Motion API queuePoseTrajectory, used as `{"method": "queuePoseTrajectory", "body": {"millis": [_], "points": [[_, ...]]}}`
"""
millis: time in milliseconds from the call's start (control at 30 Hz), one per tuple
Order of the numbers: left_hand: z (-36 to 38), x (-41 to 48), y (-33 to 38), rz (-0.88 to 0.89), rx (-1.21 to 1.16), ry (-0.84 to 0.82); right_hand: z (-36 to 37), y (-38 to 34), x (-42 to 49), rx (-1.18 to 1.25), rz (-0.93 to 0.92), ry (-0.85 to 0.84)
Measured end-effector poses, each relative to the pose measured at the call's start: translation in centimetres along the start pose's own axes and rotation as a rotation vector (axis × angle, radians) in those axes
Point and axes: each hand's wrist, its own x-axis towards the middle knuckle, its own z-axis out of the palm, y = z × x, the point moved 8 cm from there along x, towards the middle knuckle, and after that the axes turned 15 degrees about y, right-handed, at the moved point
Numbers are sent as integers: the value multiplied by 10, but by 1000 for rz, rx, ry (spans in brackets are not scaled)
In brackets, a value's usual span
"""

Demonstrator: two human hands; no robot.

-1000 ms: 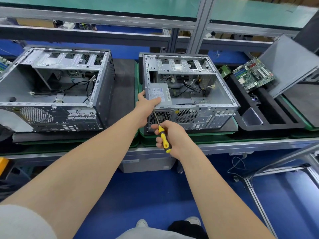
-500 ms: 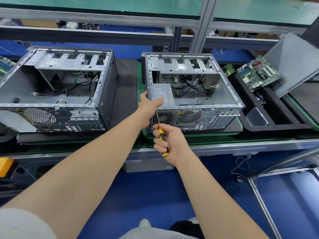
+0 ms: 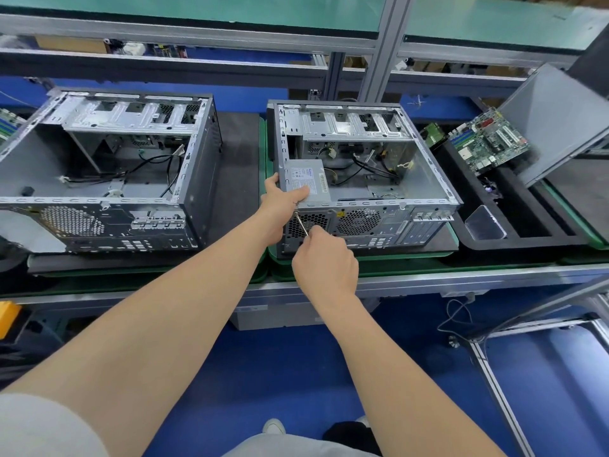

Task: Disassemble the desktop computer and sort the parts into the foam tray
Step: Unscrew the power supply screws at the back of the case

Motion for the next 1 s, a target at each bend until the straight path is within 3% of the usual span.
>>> {"method": "queuePoseTrajectory", "body": {"millis": [67, 167, 233, 433, 600, 733, 900, 1000], "points": [[1, -1, 0, -2, -12, -12, 5, 11, 3, 208, 159, -108], [0, -1, 0, 0, -16, -12, 23, 23, -3, 637, 656, -407], [1, -1, 0, 2, -29, -8, 30, 18, -10, 889, 856, -609], [1, -1, -1, -26, -72, -19, 31, 5, -21, 1380, 1093, -859], [1, -1, -2, -24, -75, -16, 45, -5, -34, 1623, 1226, -815], [1, -1, -2, -26, -67, -16, 52, -8, -37, 1527, 1144, -654], [1, -1, -1, -15, -61, -16, 39, 7, -25, 958, 840, -365], [1, -2, -1, -14, -49, -18, 27, 10, -16, 759, 658, -259]]}}
